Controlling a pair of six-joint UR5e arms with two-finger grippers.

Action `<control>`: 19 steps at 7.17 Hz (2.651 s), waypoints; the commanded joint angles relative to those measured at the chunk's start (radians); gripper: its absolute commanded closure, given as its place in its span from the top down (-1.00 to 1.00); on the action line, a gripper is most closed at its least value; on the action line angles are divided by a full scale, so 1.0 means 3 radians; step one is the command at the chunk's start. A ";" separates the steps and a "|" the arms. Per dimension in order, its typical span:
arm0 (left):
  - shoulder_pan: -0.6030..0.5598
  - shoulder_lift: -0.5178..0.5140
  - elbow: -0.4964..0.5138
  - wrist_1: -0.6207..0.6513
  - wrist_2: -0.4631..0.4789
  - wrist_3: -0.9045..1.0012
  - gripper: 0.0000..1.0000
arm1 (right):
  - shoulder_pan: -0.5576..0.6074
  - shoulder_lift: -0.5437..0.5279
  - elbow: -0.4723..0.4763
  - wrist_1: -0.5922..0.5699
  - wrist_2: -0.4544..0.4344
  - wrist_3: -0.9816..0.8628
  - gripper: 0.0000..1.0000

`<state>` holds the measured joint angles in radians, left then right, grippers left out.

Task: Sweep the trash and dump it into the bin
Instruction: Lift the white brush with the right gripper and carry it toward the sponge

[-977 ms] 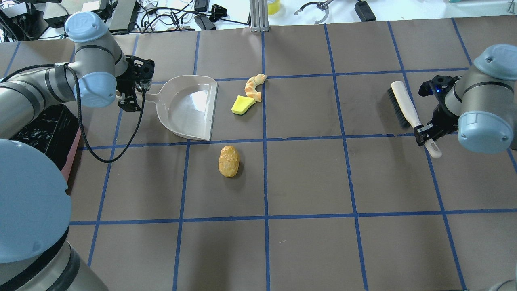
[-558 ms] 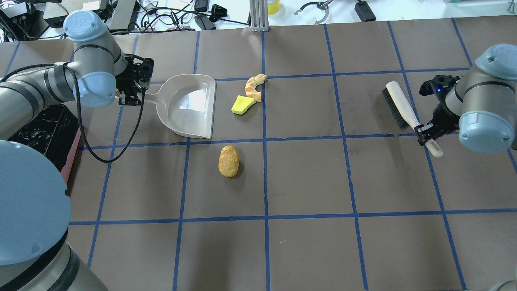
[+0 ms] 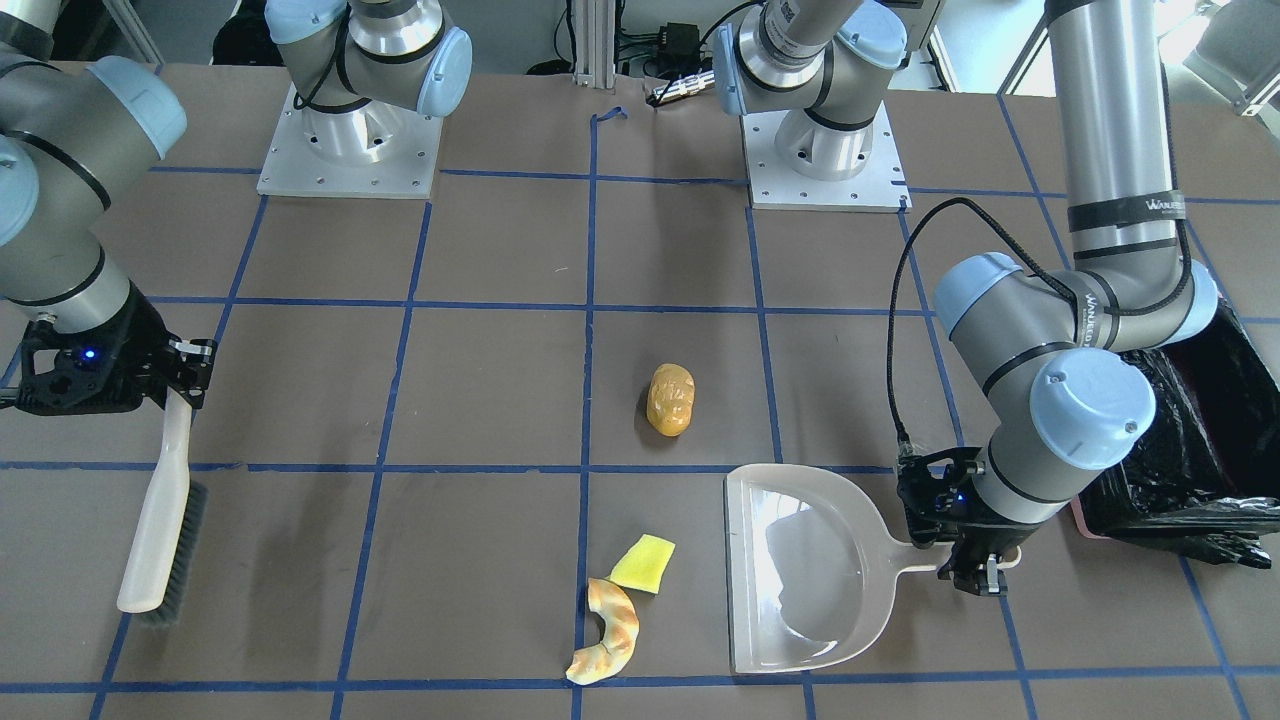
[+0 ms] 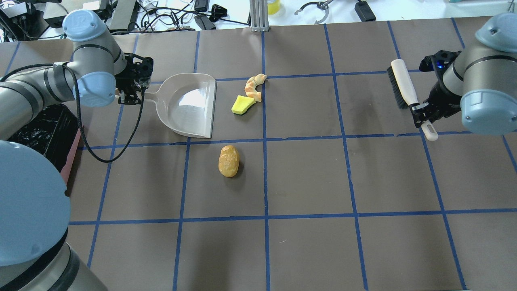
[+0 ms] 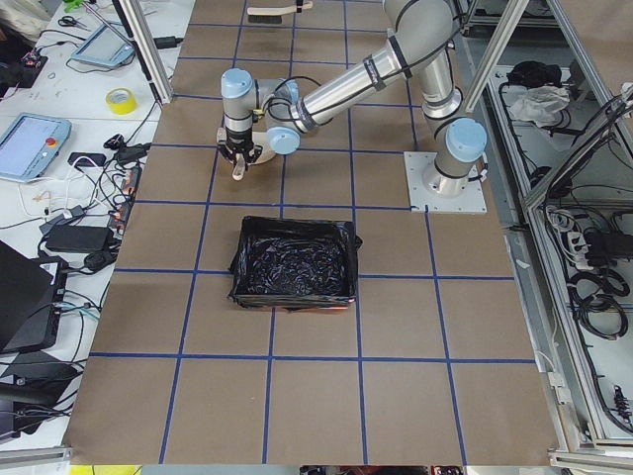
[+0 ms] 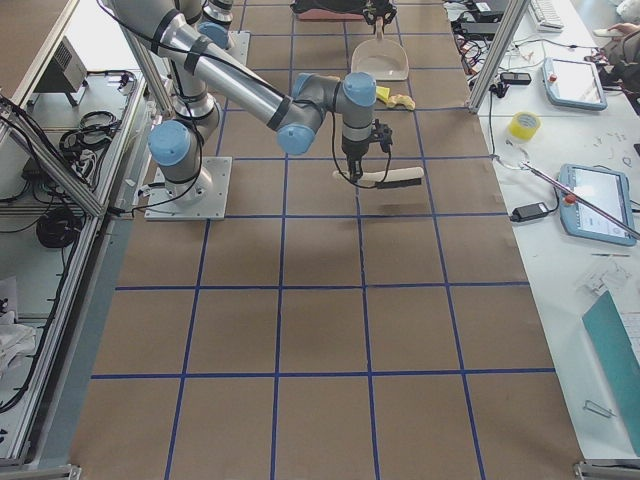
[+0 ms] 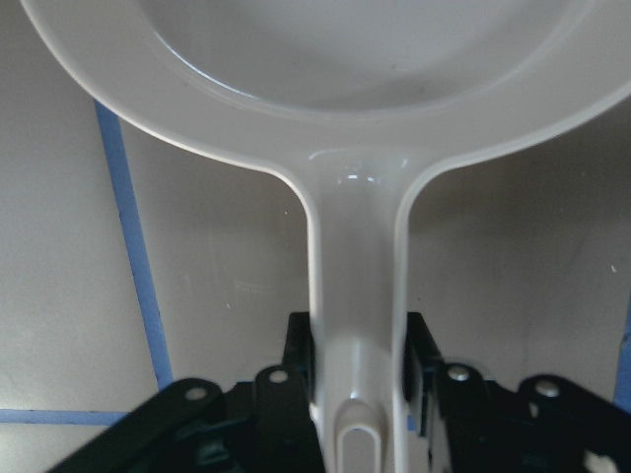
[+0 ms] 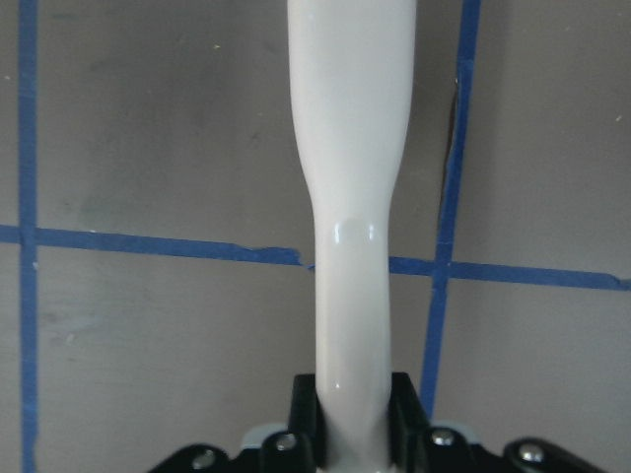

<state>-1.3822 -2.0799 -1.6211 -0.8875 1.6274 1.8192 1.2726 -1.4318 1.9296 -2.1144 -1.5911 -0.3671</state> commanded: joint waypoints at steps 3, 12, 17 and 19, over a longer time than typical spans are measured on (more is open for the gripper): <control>-0.0005 -0.0016 0.0004 -0.0007 0.0016 -0.0035 -1.00 | 0.1058 0.0221 -0.0545 0.0359 0.0021 0.1072 -1.00; -0.0025 -0.0036 0.0014 -0.0007 0.0133 -0.0092 -1.00 | 0.1858 0.1408 -0.1666 0.0477 0.0154 0.1929 -1.00; -0.0025 -0.0031 0.0029 -0.0007 0.0144 -0.0087 -1.00 | 0.2022 0.1546 -0.1667 0.0289 0.0241 0.2128 -1.00; -0.0025 -0.0031 0.0024 -0.0007 0.0159 -0.0092 -1.00 | 0.2170 0.1597 -0.1667 0.0192 0.0241 0.2393 -1.00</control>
<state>-1.3898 -2.0895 -1.6129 -0.8897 1.6728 1.7929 1.9001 -0.9639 1.4296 -2.0360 -1.5194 0.3071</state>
